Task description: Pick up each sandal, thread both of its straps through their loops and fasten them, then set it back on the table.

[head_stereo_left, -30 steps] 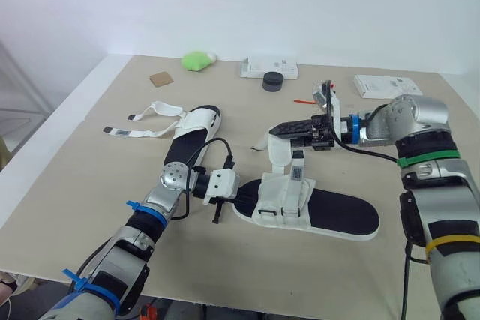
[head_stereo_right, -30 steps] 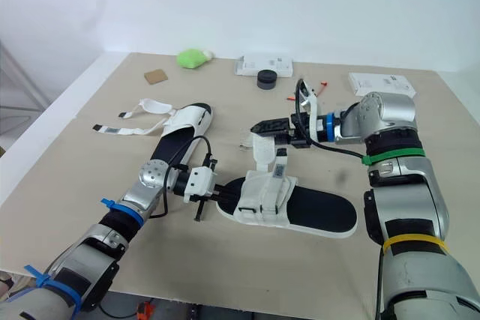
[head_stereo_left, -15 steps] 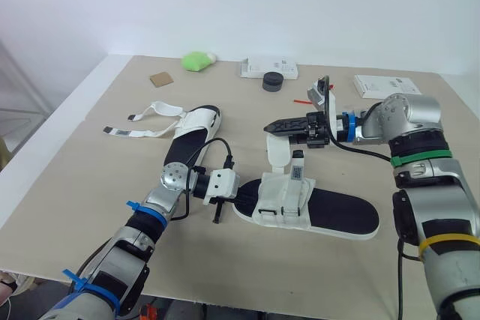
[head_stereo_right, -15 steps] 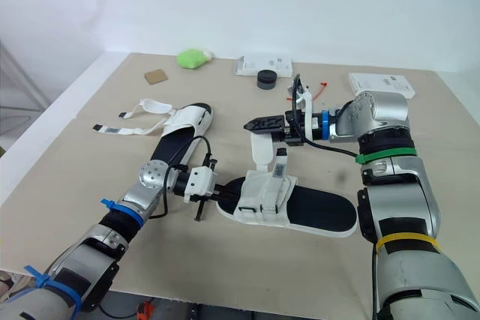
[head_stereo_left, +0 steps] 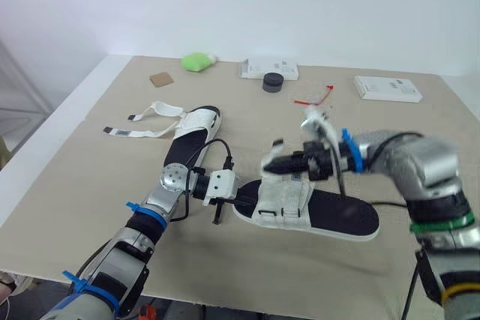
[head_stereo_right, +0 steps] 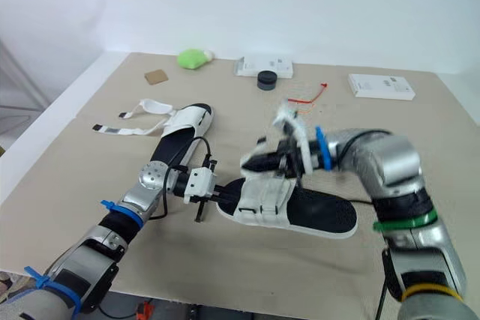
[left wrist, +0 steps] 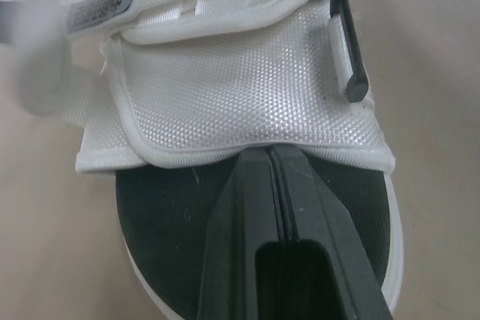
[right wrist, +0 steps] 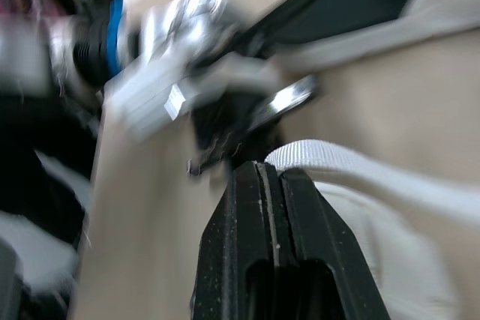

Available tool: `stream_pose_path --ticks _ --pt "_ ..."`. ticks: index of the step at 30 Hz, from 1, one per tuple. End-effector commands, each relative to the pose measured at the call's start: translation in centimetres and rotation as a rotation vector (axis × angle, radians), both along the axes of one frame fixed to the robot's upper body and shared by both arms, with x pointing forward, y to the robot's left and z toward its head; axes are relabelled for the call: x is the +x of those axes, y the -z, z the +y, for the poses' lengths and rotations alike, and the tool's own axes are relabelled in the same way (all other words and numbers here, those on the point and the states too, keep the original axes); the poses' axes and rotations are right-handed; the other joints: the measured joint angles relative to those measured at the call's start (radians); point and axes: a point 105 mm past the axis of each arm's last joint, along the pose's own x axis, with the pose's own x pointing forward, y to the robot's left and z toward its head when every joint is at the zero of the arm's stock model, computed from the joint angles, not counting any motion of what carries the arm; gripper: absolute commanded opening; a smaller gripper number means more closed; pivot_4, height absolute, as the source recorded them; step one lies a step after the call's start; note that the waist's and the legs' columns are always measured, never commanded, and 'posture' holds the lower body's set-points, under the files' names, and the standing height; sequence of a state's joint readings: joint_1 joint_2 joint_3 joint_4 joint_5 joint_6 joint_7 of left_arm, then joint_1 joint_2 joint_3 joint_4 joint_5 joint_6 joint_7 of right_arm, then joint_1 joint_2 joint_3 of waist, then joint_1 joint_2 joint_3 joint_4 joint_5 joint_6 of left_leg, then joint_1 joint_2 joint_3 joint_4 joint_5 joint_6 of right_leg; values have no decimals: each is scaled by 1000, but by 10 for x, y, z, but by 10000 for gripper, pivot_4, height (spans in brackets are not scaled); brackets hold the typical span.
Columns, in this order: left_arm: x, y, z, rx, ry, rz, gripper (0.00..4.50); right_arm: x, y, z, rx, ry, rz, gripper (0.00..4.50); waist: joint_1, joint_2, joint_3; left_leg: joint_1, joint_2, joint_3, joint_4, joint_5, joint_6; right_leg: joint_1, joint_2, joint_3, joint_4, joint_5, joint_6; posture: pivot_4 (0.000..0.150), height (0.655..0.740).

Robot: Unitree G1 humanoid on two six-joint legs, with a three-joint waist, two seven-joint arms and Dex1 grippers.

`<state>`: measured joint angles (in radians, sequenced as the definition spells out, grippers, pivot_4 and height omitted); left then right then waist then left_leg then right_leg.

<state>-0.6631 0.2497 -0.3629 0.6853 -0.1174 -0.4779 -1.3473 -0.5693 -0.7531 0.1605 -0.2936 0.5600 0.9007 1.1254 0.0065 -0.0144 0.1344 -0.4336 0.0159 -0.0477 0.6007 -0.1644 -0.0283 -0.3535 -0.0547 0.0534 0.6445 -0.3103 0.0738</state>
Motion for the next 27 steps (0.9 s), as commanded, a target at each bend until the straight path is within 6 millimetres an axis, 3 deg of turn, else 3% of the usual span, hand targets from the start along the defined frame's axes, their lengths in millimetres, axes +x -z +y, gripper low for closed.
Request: stream_pose_path --ticks 1,8,14,17,19,24,27 --pt "-25 74 26 288 -1 214 0 -5 0 3 -60 -37 -275 650 -1 -2 1 1 0 0 0 0 0 0 0 0 0 0 0 1500 7400" --pt "-24 73 26 295 9 212 0 -14 24 -1 -193 -220 -651 650 -1 -6 3 3 0 2 0 1 -2 2 -2 0 0 1 0 1500 7400" --pt "-23 73 26 298 12 211 0 -24 35 -10 -278 -332 -641 650 -1 -6 3 4 0 1 0 1 -2 3 -2 0 0 0 -1 1500 7400" --pt "-23 72 26 299 12 210 0 -23 33 -14 -288 -300 -499 10285 0 -6 3 6 0 2 0 1 -3 5 -2 0 0 0 -2 1500 7400" --pt "-23 72 26 300 13 210 0 -22 29 -14 -276 -281 -433 19208 2 -7 2 6 -1 1 -1 1 -3 6 -3 0 0 -1 -3 1500 7400" --pt "-22 71 25 301 16 208 0 0 1 -27 -228 -105 -189 40380 2 -8 2 6 0 0 -1 -1 -6 7 -4 0 0 0 -10 1500 7400" --pt "-21 71 25 301 15 207 0 -1 -15 -36 -194 -83 -54 40380 2 -9 2 6 0 -1 -1 -1 -6 7 -4 -1 0 0 -10 1500 7400"
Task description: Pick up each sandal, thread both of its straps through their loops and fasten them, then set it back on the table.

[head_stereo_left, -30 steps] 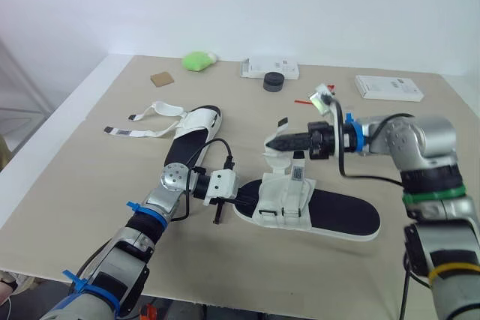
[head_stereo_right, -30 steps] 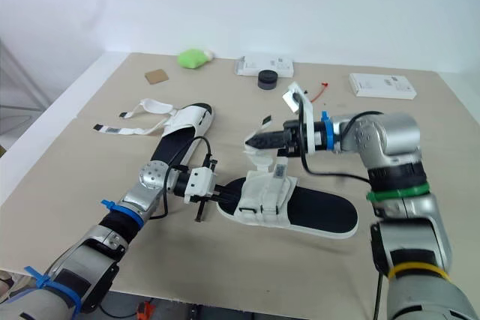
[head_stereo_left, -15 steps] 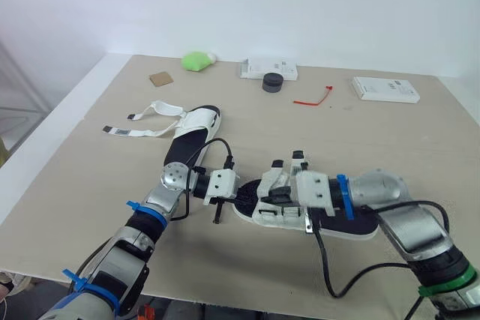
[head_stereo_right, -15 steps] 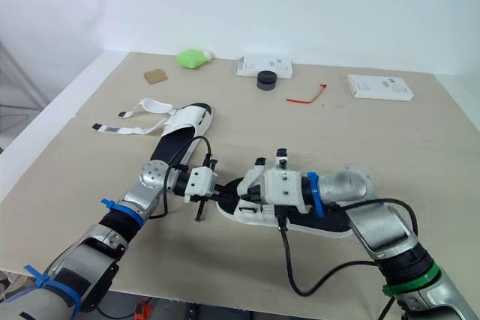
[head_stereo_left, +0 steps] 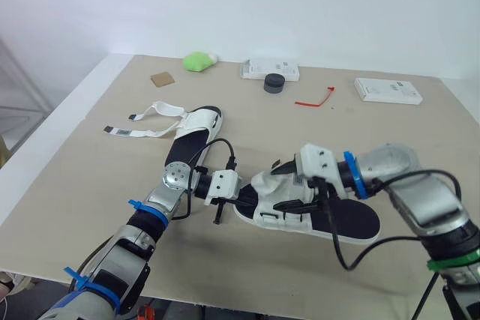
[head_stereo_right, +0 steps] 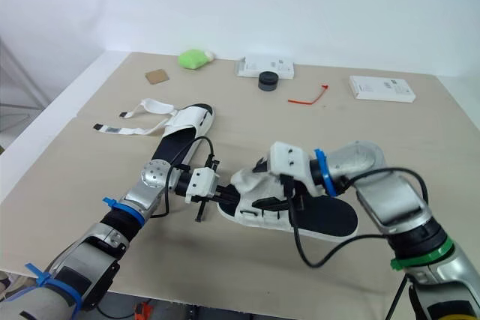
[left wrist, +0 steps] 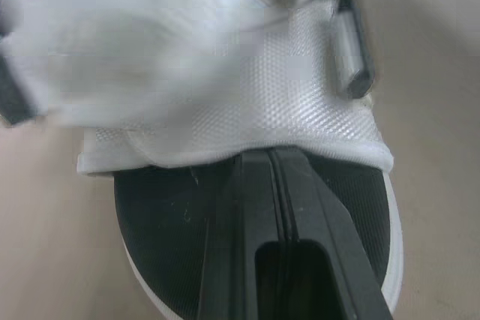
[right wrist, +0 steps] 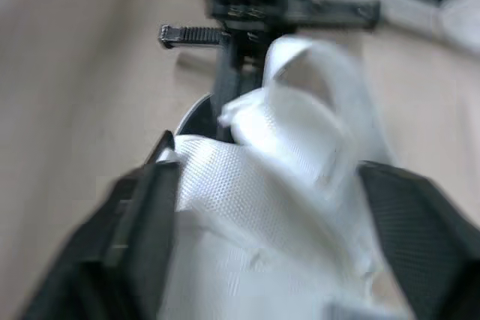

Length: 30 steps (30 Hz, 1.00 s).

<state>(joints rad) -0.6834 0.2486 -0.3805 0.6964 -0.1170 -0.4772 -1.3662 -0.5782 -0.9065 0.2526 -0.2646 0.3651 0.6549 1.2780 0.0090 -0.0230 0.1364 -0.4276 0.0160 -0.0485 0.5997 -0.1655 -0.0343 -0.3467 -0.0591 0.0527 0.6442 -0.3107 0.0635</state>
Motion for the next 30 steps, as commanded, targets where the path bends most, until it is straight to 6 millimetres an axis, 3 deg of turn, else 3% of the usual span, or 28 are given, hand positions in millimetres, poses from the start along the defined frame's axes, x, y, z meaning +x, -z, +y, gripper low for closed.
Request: stream_pose_path --ticks 1,7,11,17,23,30 --pt "-21 71 28 282 -19 204 0 -2 -29 -13 72 39 154 40380 -1 1 0 0 0 0 0 0 0 0 0 0 0 0 0 1500 7400" --pt "-22 72 28 281 -19 207 0 11 -55 -19 163 130 298 40380 -1 2 0 1 3 1 0 0 0 -1 0 0 0 -2 4 1500 7400" --pt "-22 73 28 279 -20 209 0 29 -65 -3 285 237 377 40380 -2 3 0 1 4 1 0 0 0 -2 0 1 0 1 -1 1500 7400" --pt "-24 74 28 277 -19 213 0 40 -30 3 203 440 499 40380 0 3 -1 0 3 1 0 0 0 -2 0 -1 0 2 -3 1500 7400" --pt "-23 73 29 280 -19 212 0 44 -24 -2 182 494 496 40380 -1 3 -1 0 3 2 0 0 0 -3 1 -1 0 2 -3 1500 7400" --pt "-24 73 28 279 -15 210 0 57 -30 -4 227 529 471 40380 -1 4 -1 0 1 2 0 0 1 -2 1 -1 0 0 2 1500 7400"
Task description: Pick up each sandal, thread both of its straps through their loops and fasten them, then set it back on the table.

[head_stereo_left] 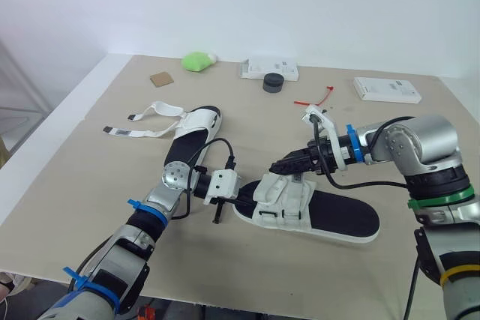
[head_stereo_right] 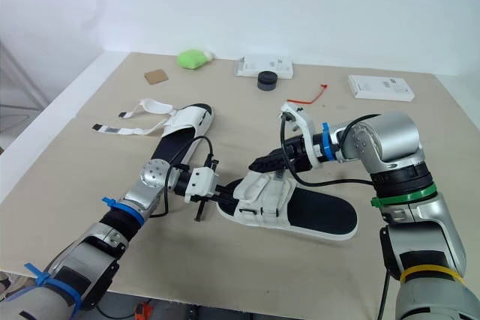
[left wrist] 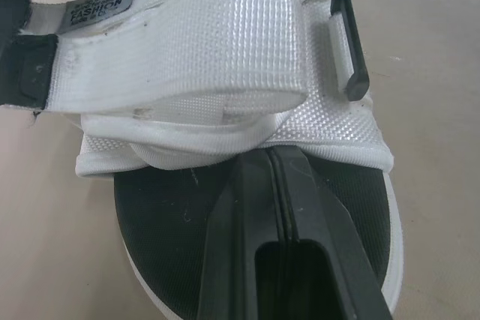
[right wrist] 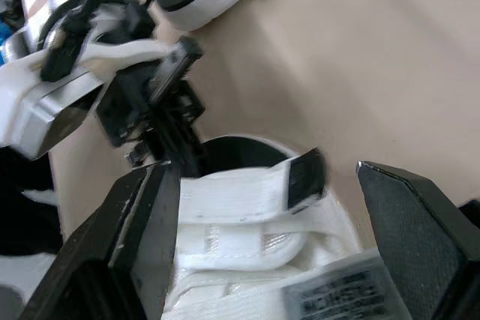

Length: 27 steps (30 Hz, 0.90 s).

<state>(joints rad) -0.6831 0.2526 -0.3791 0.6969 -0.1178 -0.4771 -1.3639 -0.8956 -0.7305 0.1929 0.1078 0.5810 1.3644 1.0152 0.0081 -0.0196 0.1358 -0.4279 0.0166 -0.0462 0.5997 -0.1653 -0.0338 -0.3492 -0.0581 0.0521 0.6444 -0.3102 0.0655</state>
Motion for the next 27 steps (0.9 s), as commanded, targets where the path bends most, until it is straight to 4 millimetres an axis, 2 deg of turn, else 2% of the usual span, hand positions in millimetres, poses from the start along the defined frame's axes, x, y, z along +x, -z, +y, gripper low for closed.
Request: stream_pose_path --ticks 1,8,9,11,17,18,20,23,27 --pt "-24 73 27 278 -9 212 0 5 -15 -1 27 14 -44 40380 0 0 0 0 0 0 0 0 0 0 0 0 0 0 0 1500 7400" --pt "-25 73 27 277 -9 212 0 -6 -2 6 13 -30 -5 40380 0 0 0 0 0 0 0 0 0 0 0 0 0 0 0 1500 7400" --pt "-25 73 28 278 -8 211 0 -6 -1 6 13 -33 -2 38040 0 0 0 0 0 0 0 0 0 0 0 0 0 0 0 1500 7400" --pt "-25 73 28 277 -4 208 0 -8 1 7 12 -39 -1 32605 0 0 0 0 0 0 0 0 0 0 0 0 0 0 1 1500 7400" --pt "-24 72 29 279 -2 203 0 -7 -3 10 37 -46 -15 3573 0 0 0 0 0 0 0 0 0 0 1 0 0 0 1 1500 7400" --pt "-24 72 29 281 0 201 0 -7 -4 10 39 -46 -20 179 0 0 0 0 0 0 0 0 0 0 1 0 0 0 1 1500 7400" --pt "-24 72 29 284 3 197 0 -6 -7 10 49 -44 -32 179 0 0 0 0 0 0 0 0 0 0 1 0 0 0 1 1500 7400" --pt "-25 74 32 313 13 182 0 -9 -27 13 109 -101 -147 179 -1 0 0 0 0 0 0 0 0 0 1 0 0 0 1 1500 7400" --pt "-25 75 34 330 17 173 0 -36 -44 14 162 -264 -221 179 -1 0 0 -1 0 -1 0 0 0 0 2 0 0 0 9 1500 7400"
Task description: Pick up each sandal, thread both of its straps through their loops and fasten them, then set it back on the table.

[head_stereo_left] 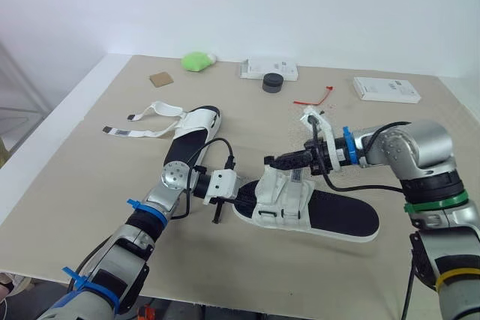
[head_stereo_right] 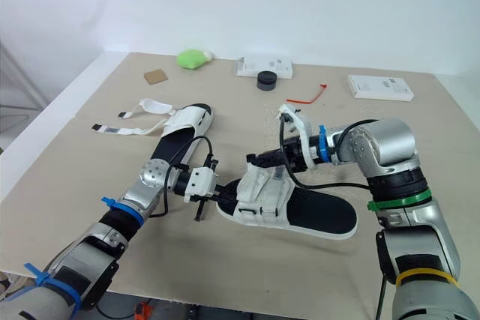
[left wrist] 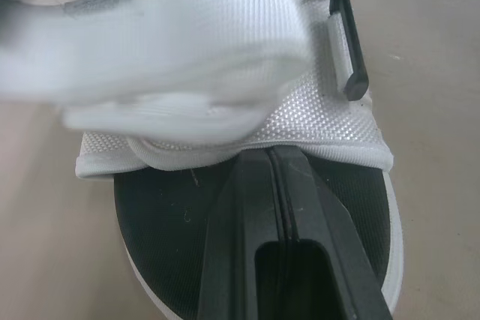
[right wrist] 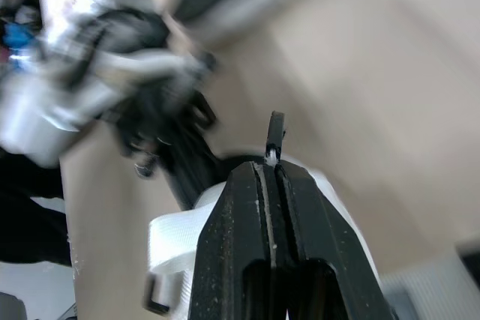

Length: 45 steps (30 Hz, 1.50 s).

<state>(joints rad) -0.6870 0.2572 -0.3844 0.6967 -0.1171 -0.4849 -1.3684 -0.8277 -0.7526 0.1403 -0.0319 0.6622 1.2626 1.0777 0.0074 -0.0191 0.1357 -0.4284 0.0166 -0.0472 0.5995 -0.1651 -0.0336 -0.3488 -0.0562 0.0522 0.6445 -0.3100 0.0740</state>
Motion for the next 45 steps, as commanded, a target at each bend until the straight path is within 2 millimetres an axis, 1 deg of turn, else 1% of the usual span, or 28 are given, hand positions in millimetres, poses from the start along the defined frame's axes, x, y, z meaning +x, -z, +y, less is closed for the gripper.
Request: stream_pose_path --ticks 1,4,6,8,10,12,14,16,17,21,26,27,28,29,30,33,35,38,40,43,45 --pt "-24 75 33 324 4 181 0 -19 -28 1 66 -119 -105 179 0 0 0 0 0 0 0 0 0 0 0 0 0 0 0 1500 7400" --pt "-22 74 32 324 1 186 0 -33 -50 -3 141 -187 -189 179 -1 0 0 0 0 0 0 0 0 0 0 0 0 -1 -1 1500 7400" --pt "-22 74 32 322 1 189 0 -43 -57 -3 167 -223 -225 179 -2 0 0 0 1 1 0 0 0 0 0 0 0 -2 -4 1500 7400" --pt "-22 74 32 323 1 192 0 -58 -61 0 177 -279 -265 179 -1 -1 0 0 1 0 0 0 0 0 0 0 0 -1 -4 1500 7400" --pt "-22 74 32 324 0 195 0 -72 -56 5 158 -325 -323 179 -1 -1 0 0 2 0 0 0 0 0 0 -1 0 -2 -5 1500 7400" --pt "-22 74 32 323 0 196 0 -83 -44 10 111 -355 -349 179 -1 -2 0 0 1 0 0 0 0 0 0 -1 0 -3 -4 1500 7400" --pt "-22 74 33 324 -1 198 0 -92 -21 13 3 -386 -412 179 0 -1 1 0 1 0 0 0 0 0 0 -1 0 -3 -4 1500 7400" --pt "-22 74 33 324 -1 201 0 -98 4 12 -121 -426 -485 179 0 -2 0 0 1 1 0 0 -1 0 0 0 0 -3 -4 1500 7400" --pt "-22 74 33 324 -2 202 0 -100 11 11 -153 -444 -504 179 -1 -3 1 0 1 0 0 0 -1 0 0 -1 0 -3 -4 1500 7400" --pt "-21 73 32 325 -1 206 0 -101 29 11 -199 -451 -535 179 -3 -3 1 1 1 2 0 0 -1 0 -1 0 0 -3 -3 1500 7400" --pt "-20 73 32 326 1 208 0 -104 58 1 -277 -440 -482 179 -2 -5 1 2 2 1 0 -1 -1 1 -1 -1 0 -3 -4 1500 7400" --pt "-20 73 32 325 2 209 0 -108 64 -1 -270 -432 -443 3540 -2 -5 1 2 2 1 0 -1 -1 1 -1 -1 0 -3 -4 1500 7400" --pt "-20 72 32 325 3 209 0 -111 68 -1 -263 -427 -417 8170 -2 -5 1 2 2 1 0 -1 -1 1 -1 -1 0 -3 -4 1500 7400" --pt "-20 72 31 325 3 209 0 -117 74 -3 -256 -430 -376 9880 -2 -6 1 2 2 1 0 0 -1 1 -1 -1 0 -3 -4 1500 7400" --pt "-20 72 31 325 4 210 0 -121 79 -5 -253 -428 -344 13740 -1 -6 1 2 2 1 0 0 -1 2 0 -1 0 -3 -4 1500 7400" --pt "-20 72 31 324 4 211 0 -127 88 -12 -275 -416 -274 27441 -1 -6 1 2 2 1 0 0 -1 2 -1 -1 0 -3 -4 1500 7400" --pt "-20 72 30 324 4 212 0 -128 88 -19 -284 -398 -220 36813 -1 -7 1 3 2 1 1 0 -1 2 -1 -1 0 -3 -4 1500 7400" --pt "-20 72 30 323 6 214 0 -127 69 -32 -207 -325 -84 36813 -1 -7 2 3 3 1 0 0 -1 2 -1 -1 0 -3 -4 1500 7400" --pt "-20 72 29 321 6 216 0 -126 60 -36 -150 -268 -3 36813 -1 -7 2 4 4 1 0 0 -1 4 -1 -2 0 -3 -5 1500 7400" --pt "-21 73 29 319 7 218 0 -129 55 -37 -81 -218 111 36813 -1 -8 2 4 5 1 0 0 -1 5 -1 -3 0 -3 -6 1500 7400" --pt "-22 73 29 317 7 219 0 -128 58 -37 -63 -176 176 36813 -1 -8 2 4 5 1 0 -1 -1 5 -1 -3 0 -3 -6 1500 7400"
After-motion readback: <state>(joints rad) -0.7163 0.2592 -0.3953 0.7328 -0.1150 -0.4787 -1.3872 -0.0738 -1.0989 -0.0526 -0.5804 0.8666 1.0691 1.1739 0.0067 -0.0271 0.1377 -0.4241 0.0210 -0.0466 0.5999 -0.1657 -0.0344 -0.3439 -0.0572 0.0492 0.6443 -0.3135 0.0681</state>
